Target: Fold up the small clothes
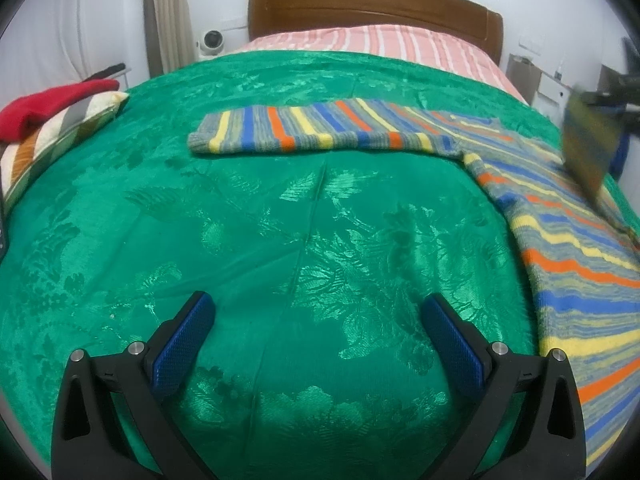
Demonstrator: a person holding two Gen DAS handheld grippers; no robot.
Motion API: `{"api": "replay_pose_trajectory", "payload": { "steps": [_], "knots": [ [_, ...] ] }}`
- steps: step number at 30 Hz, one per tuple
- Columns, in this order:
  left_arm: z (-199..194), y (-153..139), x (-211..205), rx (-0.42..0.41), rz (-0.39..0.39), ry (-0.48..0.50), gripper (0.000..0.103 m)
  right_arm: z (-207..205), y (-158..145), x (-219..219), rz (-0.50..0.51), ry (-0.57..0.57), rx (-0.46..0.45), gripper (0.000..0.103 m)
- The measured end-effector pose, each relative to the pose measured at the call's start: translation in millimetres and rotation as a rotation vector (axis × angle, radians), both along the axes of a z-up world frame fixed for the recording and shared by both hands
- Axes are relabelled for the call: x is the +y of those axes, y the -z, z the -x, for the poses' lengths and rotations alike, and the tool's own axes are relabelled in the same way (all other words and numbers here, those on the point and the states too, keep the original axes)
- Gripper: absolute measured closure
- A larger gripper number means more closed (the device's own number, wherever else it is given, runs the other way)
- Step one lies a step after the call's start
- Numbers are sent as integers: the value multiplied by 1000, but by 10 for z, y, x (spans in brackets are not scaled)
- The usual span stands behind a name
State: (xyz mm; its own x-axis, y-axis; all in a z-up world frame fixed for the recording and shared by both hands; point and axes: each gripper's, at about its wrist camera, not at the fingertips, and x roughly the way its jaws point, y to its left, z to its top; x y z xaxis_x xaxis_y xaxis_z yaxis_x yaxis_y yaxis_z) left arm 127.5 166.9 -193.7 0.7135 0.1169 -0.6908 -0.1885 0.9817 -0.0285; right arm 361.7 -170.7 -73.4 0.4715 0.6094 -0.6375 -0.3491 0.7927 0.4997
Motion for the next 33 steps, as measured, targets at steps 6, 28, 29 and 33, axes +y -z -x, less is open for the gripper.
{"api": "replay_pose_trajectory", "payload": {
  "steps": [6,28,29,33],
  "knots": [
    [1,1,-1,-3,0,-1,0,220,460,-221,-350,-49,195,37],
    [29,-15,-18,-12,-6,-11,0,2062,1314,-1636,39,72,159,78],
    [37,-17,-16,-15,-6,-10,0,2148,1320,-1782,46,114,135,82],
    [25,-9,-24,-13,-16,-13,0,2562,1009,-1812,182,193,26,72]
  ]
}}
